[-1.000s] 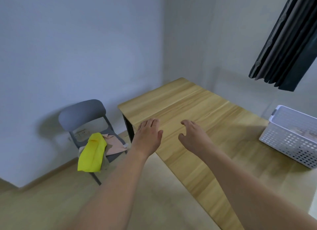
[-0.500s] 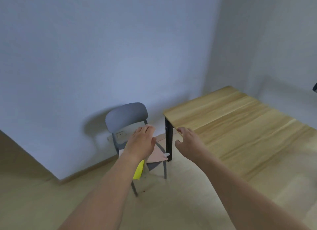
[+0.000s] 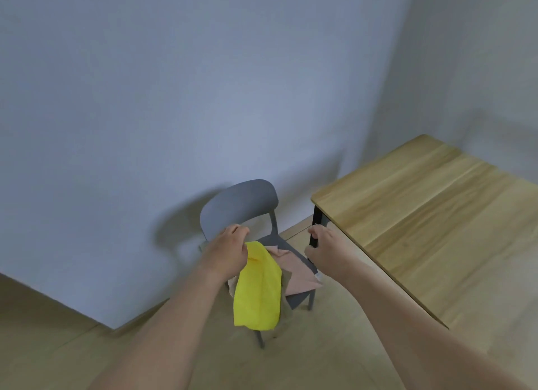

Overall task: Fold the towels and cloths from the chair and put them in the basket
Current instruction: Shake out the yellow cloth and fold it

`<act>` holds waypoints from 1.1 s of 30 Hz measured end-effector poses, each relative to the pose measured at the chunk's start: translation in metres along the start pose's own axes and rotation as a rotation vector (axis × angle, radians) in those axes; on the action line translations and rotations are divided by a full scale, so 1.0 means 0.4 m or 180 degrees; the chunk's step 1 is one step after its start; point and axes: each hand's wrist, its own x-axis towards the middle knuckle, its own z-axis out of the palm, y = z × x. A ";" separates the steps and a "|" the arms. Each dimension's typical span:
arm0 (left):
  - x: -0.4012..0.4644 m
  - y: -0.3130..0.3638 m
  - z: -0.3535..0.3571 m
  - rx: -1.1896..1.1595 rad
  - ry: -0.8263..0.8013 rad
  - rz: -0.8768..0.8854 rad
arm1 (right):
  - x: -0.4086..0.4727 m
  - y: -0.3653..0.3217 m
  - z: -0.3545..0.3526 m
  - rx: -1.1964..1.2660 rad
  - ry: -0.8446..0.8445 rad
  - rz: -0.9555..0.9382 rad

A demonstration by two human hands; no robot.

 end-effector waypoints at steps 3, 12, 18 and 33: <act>0.062 -0.072 -0.015 0.0004 -0.0184 -0.0042 | 0.080 -0.046 0.038 0.0083 -0.0109 0.0076; 0.385 -0.394 0.209 -0.0425 -0.0931 -0.0145 | 0.446 -0.070 0.338 0.0079 -0.0389 0.0608; 0.584 -0.596 0.607 -0.1380 -0.1107 -0.1236 | 0.739 0.101 0.640 -0.0131 -0.0538 0.0957; 0.767 -0.685 1.083 -0.1386 -0.0660 -0.1154 | 0.968 0.349 0.995 0.0045 -0.0117 0.0429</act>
